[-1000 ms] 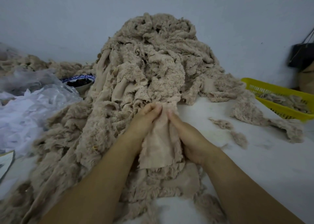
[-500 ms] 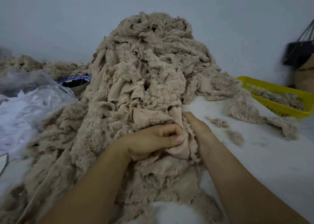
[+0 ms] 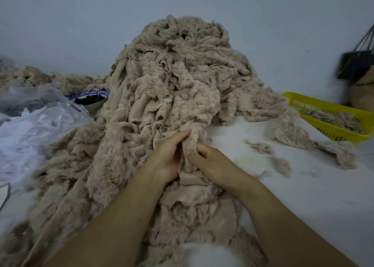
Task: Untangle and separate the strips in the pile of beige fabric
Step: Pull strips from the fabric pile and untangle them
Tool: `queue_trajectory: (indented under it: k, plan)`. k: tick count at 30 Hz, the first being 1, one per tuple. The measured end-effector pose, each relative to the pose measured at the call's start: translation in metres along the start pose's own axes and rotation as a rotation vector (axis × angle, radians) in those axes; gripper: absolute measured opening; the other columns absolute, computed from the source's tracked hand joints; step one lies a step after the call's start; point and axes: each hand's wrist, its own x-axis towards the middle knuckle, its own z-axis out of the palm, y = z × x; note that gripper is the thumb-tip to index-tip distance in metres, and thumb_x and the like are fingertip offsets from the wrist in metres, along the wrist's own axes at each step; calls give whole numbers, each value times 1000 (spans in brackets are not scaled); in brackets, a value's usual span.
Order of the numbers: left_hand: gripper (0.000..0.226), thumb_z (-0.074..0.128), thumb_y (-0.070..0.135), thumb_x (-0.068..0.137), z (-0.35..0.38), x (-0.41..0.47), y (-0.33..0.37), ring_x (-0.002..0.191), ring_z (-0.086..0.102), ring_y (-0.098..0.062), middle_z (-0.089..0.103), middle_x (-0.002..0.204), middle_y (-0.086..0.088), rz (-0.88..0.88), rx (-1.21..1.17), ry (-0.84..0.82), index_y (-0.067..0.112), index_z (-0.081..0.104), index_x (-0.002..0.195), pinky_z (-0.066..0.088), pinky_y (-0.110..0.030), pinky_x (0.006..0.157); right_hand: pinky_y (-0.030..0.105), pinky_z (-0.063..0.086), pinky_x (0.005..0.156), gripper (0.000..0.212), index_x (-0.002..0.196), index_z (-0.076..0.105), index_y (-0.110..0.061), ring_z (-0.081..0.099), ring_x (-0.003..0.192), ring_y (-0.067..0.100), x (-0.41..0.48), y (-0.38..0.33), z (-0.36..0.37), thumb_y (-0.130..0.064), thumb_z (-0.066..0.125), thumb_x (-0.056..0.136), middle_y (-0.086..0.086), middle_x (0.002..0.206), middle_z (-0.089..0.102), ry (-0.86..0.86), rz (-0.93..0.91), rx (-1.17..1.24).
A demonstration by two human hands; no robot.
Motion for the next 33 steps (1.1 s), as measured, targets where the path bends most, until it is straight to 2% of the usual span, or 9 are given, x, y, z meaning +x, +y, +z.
queue_trajectory:
  k: [3, 6, 9, 11, 15, 20, 22, 26, 33]
  plan:
    - [29, 59, 23, 95, 0, 2, 6, 90, 70, -19, 71, 103, -9, 73, -179, 0, 4, 70, 114, 57, -31, 78, 35, 35, 71, 36, 93, 53, 0, 42, 75, 17, -1, -2, -2, -35, 52, 99, 3, 85, 48, -87, 32, 0]
    - [27, 59, 22, 95, -5, 2, 22, 83, 75, -21, 74, 95, -11, 182, -381, 19, 4, 78, 89, 59, -36, 72, 28, 42, 71, 28, 92, 64, -11, 53, 75, 15, -2, -3, -4, -36, 54, 96, 3, 84, 59, -79, 71, 135]
    - [25, 51, 20, 101, -28, 0, 40, 56, 67, -12, 66, 81, -4, 314, -723, -5, 5, 69, 91, 53, -23, 55, 25, 49, 59, 17, 86, 58, -14, 56, 64, 17, -2, -2, -11, -27, 55, 97, 5, 71, 57, 47, 138, 507]
    - [25, 50, 27, 102, -40, 2, 44, 59, 63, -7, 65, 82, -2, 383, -775, 48, 7, 64, 99, 51, -17, 53, 23, 45, 44, 17, 85, 55, -8, 48, 45, 10, 1, -2, -19, -19, 52, 98, 0, 56, 50, 198, 158, 750]
    - [54, 54, 59, 90, -25, 11, 22, 82, 72, -15, 74, 94, -4, 294, -302, 94, 10, 69, 110, 59, -29, 73, 23, 47, 47, 12, 88, 56, -10, 55, 51, 9, 6, -5, -23, -15, 51, 97, 5, 70, 55, 321, 134, 868]
    - [56, 62, 67, 79, -4, 6, -3, 75, 71, -17, 75, 88, -3, 110, 325, 32, 19, 79, 103, 56, -30, 73, 49, 54, 91, 24, 118, 54, -3, 61, 92, 27, 2, -3, -24, -16, 47, 99, 31, 109, 61, 267, 137, 853]
    - [59, 63, 65, 78, -1, 2, -7, 99, 71, -17, 75, 108, -4, 71, 417, -106, 19, 75, 113, 54, -32, 90, 33, 56, 76, 25, 122, 56, -8, 67, 86, 19, 2, -6, -20, -17, 46, 101, 13, 98, 71, 224, 131, 729]
    - [43, 70, 36, 80, 3, 0, -5, 101, 71, -19, 74, 109, -9, -17, 162, -103, 7, 71, 112, 57, -30, 85, 17, 50, 56, 14, 96, 63, -18, 67, 70, 7, -2, -4, -6, -18, 50, 99, -8, 71, 70, 75, 171, 437]
    - [27, 60, 17, 91, -11, 1, 22, 77, 74, -26, 75, 91, -18, 116, -420, 21, -3, 77, 86, 53, -36, 78, 40, 44, 109, 73, 139, 54, -26, 59, 123, 13, -3, -10, -9, -58, 74, 77, -7, 136, 62, 62, 162, 480]
